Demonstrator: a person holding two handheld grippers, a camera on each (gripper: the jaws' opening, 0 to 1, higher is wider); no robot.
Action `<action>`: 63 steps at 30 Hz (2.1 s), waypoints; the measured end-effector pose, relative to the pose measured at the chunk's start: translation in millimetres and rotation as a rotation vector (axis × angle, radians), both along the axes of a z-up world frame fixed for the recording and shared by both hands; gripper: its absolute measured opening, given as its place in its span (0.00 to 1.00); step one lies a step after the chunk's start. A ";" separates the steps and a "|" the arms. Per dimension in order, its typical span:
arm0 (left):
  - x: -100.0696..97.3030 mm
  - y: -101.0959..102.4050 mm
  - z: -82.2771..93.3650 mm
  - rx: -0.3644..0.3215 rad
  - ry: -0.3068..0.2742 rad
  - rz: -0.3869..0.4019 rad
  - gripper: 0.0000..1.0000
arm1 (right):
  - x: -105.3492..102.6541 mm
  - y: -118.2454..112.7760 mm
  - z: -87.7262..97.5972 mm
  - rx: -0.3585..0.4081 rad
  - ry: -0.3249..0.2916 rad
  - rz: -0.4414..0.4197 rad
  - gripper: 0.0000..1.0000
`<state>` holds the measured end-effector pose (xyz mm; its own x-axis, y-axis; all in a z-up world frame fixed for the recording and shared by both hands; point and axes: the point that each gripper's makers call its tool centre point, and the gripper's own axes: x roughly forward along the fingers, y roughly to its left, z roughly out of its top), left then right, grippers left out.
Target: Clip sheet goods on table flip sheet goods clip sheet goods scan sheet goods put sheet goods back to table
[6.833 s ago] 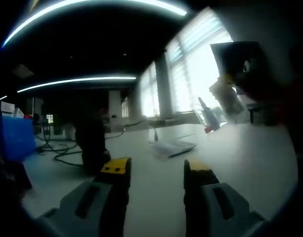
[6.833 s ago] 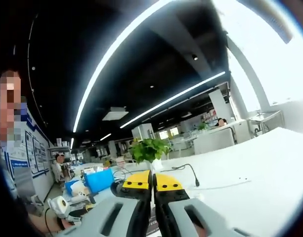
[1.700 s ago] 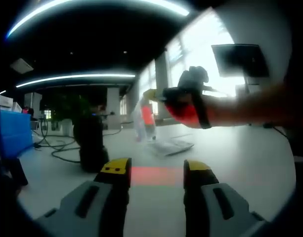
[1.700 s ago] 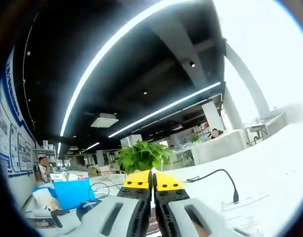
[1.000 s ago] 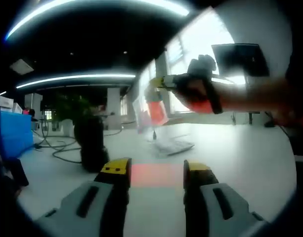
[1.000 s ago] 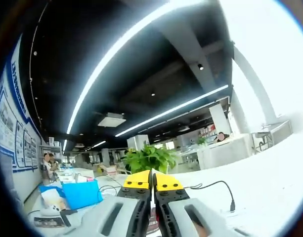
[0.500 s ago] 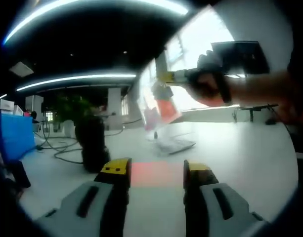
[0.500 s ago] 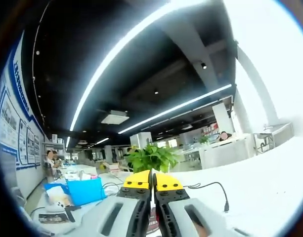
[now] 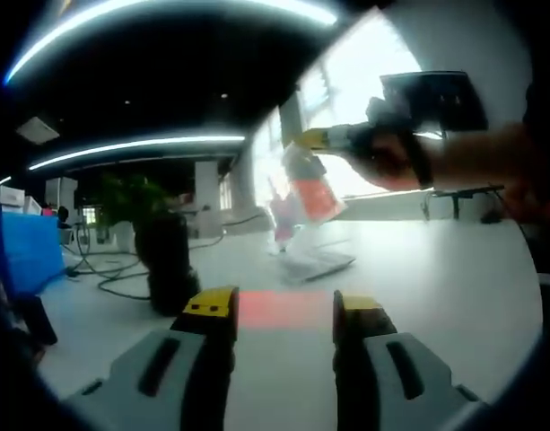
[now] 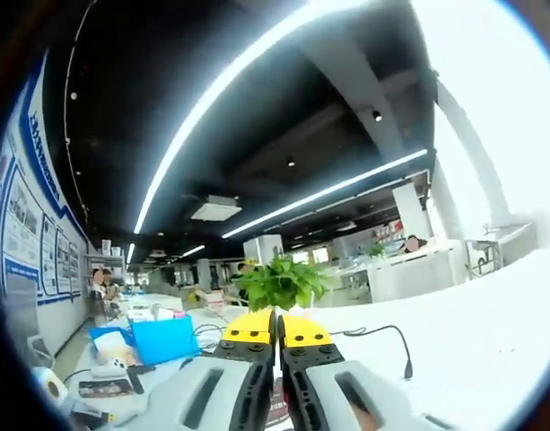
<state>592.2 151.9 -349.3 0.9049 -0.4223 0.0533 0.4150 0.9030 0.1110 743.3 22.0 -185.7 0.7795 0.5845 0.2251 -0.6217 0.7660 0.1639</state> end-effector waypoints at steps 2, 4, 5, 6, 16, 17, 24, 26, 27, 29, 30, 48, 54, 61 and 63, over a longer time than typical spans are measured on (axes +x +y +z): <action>0.6 0.3 -0.3 -0.001 0.001 0.001 0.34 | -1.0 -1.5 0.9 0.008 0.005 0.012 0.00; 1.2 1.1 -0.5 0.001 0.001 0.004 0.34 | -3.1 -0.6 0.9 -0.011 -0.005 0.025 0.00; 1.1 1.2 -0.5 0.003 0.001 0.005 0.34 | -4.0 -0.5 0.1 -0.007 -0.001 0.034 0.00; 1.1 1.1 -0.6 0.008 0.001 0.006 0.34 | -4.2 -1.6 -1.4 -0.005 0.006 0.040 0.00; 1.5 -0.2 -1.5 0.019 0.002 0.007 0.34 | -14.9 4.5 -17.7 -0.063 0.003 0.094 0.00; 1.5 -0.5 -1.5 0.020 0.002 0.007 0.34 | -15.7 4.7 -19.6 -0.070 0.004 0.102 0.00; 1.0 -0.4 -1.2 0.020 0.002 0.009 0.34 | -25.9 5.3 -31.2 -0.105 0.010 0.143 0.00; 1.2 -0.6 -1.8 0.022 0.003 0.009 0.34 | -29.5 7.0 -33.9 -0.112 0.010 0.150 0.00; 1.2 -0.6 -1.9 0.023 0.003 0.008 0.34 | -30.2 7.3 -35.1 -0.119 0.008 0.151 0.00; 1.0 -0.8 -1.7 0.025 0.003 0.007 0.34 | -31.1 6.5 -36.9 -0.118 0.009 0.150 0.00; 1.1 -0.9 -1.7 0.025 0.004 0.007 0.34 | -30.1 5.2 -38.1 -0.117 0.012 0.150 0.00; 2.0 -2.1 -3.8 0.032 0.008 0.003 0.34 | 4.3 -34.1 -56.8 -0.194 0.040 0.083 0.00; 2.4 -1.9 -4.5 0.033 0.010 0.002 0.34 | 21.1 -46.1 -61.2 -0.220 0.042 0.049 0.00; 3.1 -1.5 -6.2 0.036 0.014 0.004 0.34 | 33.6 -56.8 -68.8 -0.247 0.048 0.026 0.00; 3.5 -1.5 -7.0 0.039 0.015 0.005 0.34 | 36.8 -59.9 -71.5 -0.256 0.049 0.018 0.00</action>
<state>595.7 150.3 -356.3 0.9076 -0.4192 0.0229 0.4122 0.9002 0.1401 780.2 -37.9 -257.2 0.7745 0.6318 0.0300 -0.6320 0.7749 -0.0037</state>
